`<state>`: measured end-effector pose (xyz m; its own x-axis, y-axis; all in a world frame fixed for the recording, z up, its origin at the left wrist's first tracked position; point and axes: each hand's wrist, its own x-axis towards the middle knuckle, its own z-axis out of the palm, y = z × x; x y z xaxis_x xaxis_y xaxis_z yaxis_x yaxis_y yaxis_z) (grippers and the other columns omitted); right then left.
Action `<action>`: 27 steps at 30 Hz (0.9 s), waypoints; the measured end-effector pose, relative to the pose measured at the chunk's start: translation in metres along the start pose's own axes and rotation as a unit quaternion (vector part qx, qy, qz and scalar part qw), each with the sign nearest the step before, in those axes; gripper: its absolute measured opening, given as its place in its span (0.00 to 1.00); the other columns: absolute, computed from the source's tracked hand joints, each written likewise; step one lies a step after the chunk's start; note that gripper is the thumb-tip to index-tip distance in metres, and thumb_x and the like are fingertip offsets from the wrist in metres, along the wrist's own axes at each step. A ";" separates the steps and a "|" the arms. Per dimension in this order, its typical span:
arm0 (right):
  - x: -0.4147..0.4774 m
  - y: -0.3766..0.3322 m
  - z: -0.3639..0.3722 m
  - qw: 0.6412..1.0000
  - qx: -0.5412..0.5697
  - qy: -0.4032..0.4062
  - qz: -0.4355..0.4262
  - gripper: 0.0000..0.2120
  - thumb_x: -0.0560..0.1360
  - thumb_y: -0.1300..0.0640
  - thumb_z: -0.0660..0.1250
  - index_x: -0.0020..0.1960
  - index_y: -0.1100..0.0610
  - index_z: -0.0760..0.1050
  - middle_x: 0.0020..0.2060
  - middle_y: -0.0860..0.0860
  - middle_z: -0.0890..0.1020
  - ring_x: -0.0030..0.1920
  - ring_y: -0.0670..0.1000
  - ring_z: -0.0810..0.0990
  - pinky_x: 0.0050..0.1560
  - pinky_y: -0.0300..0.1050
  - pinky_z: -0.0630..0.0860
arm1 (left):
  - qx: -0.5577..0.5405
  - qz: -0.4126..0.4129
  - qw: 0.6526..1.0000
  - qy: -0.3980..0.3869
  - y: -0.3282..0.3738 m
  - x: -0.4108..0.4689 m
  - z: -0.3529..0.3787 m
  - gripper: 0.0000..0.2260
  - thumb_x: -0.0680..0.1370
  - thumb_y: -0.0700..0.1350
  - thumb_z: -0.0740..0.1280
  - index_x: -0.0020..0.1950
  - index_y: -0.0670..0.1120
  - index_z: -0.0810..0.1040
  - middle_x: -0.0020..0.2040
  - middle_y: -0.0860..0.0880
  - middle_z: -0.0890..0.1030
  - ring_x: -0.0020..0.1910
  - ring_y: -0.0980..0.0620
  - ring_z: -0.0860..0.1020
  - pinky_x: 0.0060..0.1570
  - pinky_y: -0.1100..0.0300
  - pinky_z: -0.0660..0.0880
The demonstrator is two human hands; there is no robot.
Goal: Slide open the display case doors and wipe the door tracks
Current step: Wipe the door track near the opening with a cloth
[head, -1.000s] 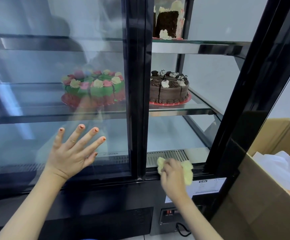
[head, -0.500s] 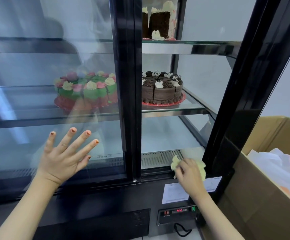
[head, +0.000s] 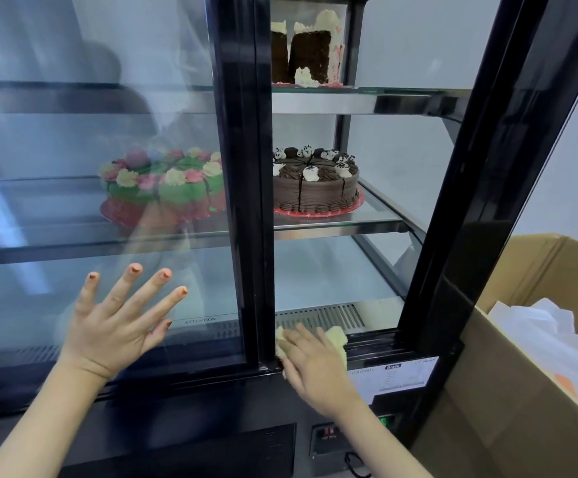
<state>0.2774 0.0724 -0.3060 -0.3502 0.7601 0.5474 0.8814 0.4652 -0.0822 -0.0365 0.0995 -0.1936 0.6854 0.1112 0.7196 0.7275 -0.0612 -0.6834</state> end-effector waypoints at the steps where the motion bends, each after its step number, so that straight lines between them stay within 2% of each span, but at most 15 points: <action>1: -0.003 0.008 -0.003 1.000 -0.011 0.000 0.008 0.17 0.74 0.51 0.57 0.54 0.52 0.82 0.55 0.47 0.82 0.59 0.52 0.79 0.60 0.57 0.73 | 0.000 0.001 1.000 0.000 0.000 0.000 0.000 0.25 0.78 0.53 0.54 0.75 0.51 0.59 0.76 0.46 0.57 0.75 0.42 0.53 0.71 0.41 0.45; 6: -0.020 0.049 -0.013 0.995 -0.033 0.048 0.084 0.16 0.72 0.52 0.58 0.49 0.50 0.83 0.52 0.45 0.83 0.57 0.55 0.80 0.62 0.60 0.69 | 0.000 0.001 1.000 0.002 -0.001 -0.001 -0.001 0.25 0.78 0.53 0.55 0.75 0.51 0.59 0.76 0.46 0.57 0.74 0.42 0.53 0.71 0.41 0.46; 10: -0.017 0.047 -0.006 0.982 -0.013 0.088 0.169 0.17 0.71 0.53 0.56 0.44 0.52 0.84 0.48 0.46 0.84 0.56 0.58 0.81 0.64 0.64 0.62 | -0.002 0.002 1.000 0.001 0.000 -0.001 -0.001 0.26 0.77 0.53 0.56 0.75 0.51 0.59 0.76 0.46 0.57 0.74 0.42 0.54 0.71 0.41 0.46; 13: -0.006 0.023 0.002 0.973 0.021 0.093 0.209 0.18 0.71 0.55 0.55 0.42 0.56 0.84 0.46 0.49 0.85 0.56 0.56 0.81 0.71 0.56 0.59 | 0.000 0.005 1.000 0.003 -0.001 -0.001 -0.001 0.28 0.76 0.53 0.58 0.75 0.51 0.59 0.76 0.46 0.57 0.74 0.42 0.54 0.71 0.41 0.46; 16: 0.005 -0.011 0.011 0.981 0.041 0.058 0.181 0.17 0.71 0.57 0.56 0.44 0.57 0.84 0.47 0.50 0.85 0.57 0.53 0.80 0.70 0.52 0.62 | 0.000 0.005 1.000 0.005 -0.002 -0.001 -0.001 0.30 0.73 0.53 0.60 0.75 0.50 0.60 0.76 0.46 0.58 0.74 0.42 0.53 0.70 0.41 0.46; 18: 0.010 -0.030 0.018 0.980 0.082 0.072 0.163 0.16 0.70 0.59 0.56 0.41 0.60 0.83 0.44 0.51 0.83 0.53 0.53 0.78 0.62 0.47 0.66 | -0.001 0.004 1.000 0.002 -0.001 -0.001 -0.002 0.31 0.73 0.53 0.61 0.75 0.50 0.60 0.76 0.46 0.58 0.75 0.42 0.53 0.70 0.41 0.46; 21: 0.011 -0.038 0.018 0.983 0.112 0.094 0.113 0.11 0.69 0.60 0.57 0.34 0.59 0.77 0.37 0.49 0.76 0.42 0.49 0.70 0.46 0.39 0.64 | -0.002 0.005 1.000 -0.002 -0.002 -0.002 -0.001 0.31 0.73 0.53 0.60 0.75 0.50 0.59 0.76 0.46 0.57 0.75 0.42 0.53 0.70 0.41 0.46; 25: 0.004 -0.013 0.008 0.997 0.067 0.043 0.009 0.09 0.71 0.58 0.58 0.37 0.58 0.75 0.38 0.49 0.75 0.41 0.48 0.67 0.44 0.39 0.62 | 0.001 0.009 1.000 -0.006 -0.003 -0.003 -0.001 0.30 0.74 0.53 0.60 0.75 0.50 0.59 0.76 0.45 0.57 0.75 0.42 0.52 0.70 0.41 0.46; 27: 0.000 0.008 0.005 0.998 0.055 0.035 0.015 0.09 0.71 0.57 0.59 0.36 0.58 0.75 0.38 0.50 0.75 0.41 0.50 0.68 0.43 0.41 0.65 | 0.005 0.010 1.000 -0.005 -0.003 -0.004 -0.001 0.29 0.74 0.53 0.59 0.75 0.50 0.59 0.76 0.45 0.57 0.75 0.42 0.52 0.71 0.41 0.46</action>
<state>0.2828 0.0777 -0.3106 -0.2982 0.7426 0.5997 0.8491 0.4934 -0.1888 -0.0412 0.0981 -0.1940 0.6988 0.1200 0.7052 0.7138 -0.0538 -0.6982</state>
